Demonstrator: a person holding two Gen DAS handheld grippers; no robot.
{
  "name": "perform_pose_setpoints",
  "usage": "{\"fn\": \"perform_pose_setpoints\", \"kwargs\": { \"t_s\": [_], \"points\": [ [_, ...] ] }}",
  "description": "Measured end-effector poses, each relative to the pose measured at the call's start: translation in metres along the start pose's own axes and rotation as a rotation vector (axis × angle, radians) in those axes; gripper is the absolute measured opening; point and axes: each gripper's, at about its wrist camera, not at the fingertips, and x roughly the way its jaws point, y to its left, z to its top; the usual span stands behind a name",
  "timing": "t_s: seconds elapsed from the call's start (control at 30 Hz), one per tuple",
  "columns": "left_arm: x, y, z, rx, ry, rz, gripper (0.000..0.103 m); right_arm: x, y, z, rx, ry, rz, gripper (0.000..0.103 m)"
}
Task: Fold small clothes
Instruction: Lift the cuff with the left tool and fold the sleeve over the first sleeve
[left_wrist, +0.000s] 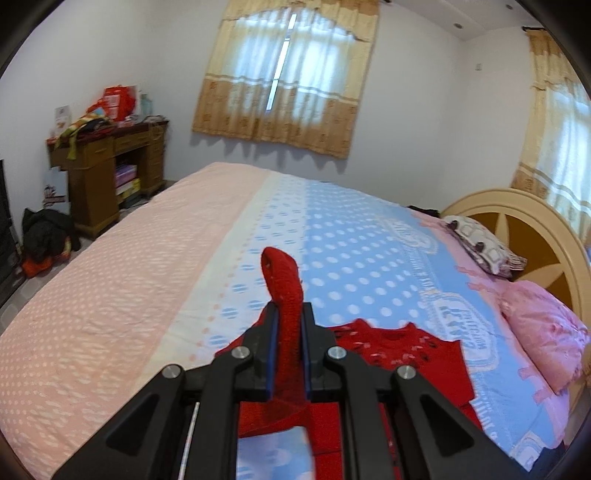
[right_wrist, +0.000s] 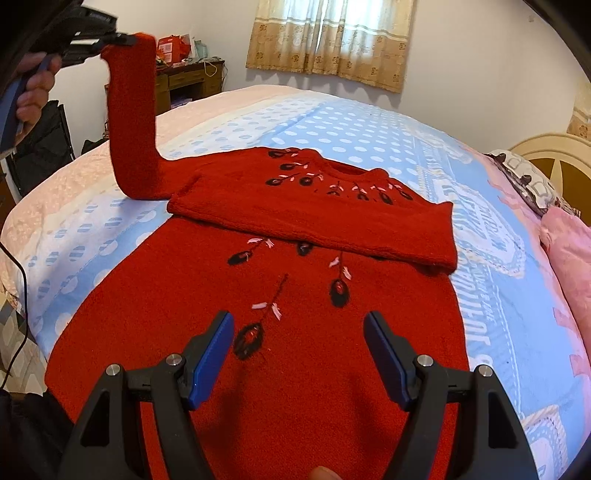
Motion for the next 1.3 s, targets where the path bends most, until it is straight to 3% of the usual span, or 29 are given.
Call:
{"fn": "perform_pose_setpoints", "kwargs": {
  "t_s": [0.37,0.5,0.83,1.07,1.3],
  "points": [
    [-0.009,-0.066,0.016,0.074,-0.039,-0.073,0.011,-0.016,-0.016,-0.014,0.045,-0.023,0.015,0.073],
    [-0.008,-0.085,0.019,0.091,-0.041,-0.088,0.011,-0.021,-0.023,-0.02,0.092,-0.023,0.072,0.073],
    [-0.001,-0.139,0.02,0.114,-0.027,-0.144,0.011,-0.026,-0.029,-0.033,0.102,-0.026,0.062,0.073],
    [0.03,-0.179,0.006,0.13,0.04,-0.155,0.011,-0.026,-0.026,-0.04,0.086,-0.017,0.072,0.073],
    [0.073,-0.223,-0.029,0.185,0.127,-0.15,0.011,-0.023,-0.028,-0.048,0.089,0.001,0.074,0.073]
  ]
}}
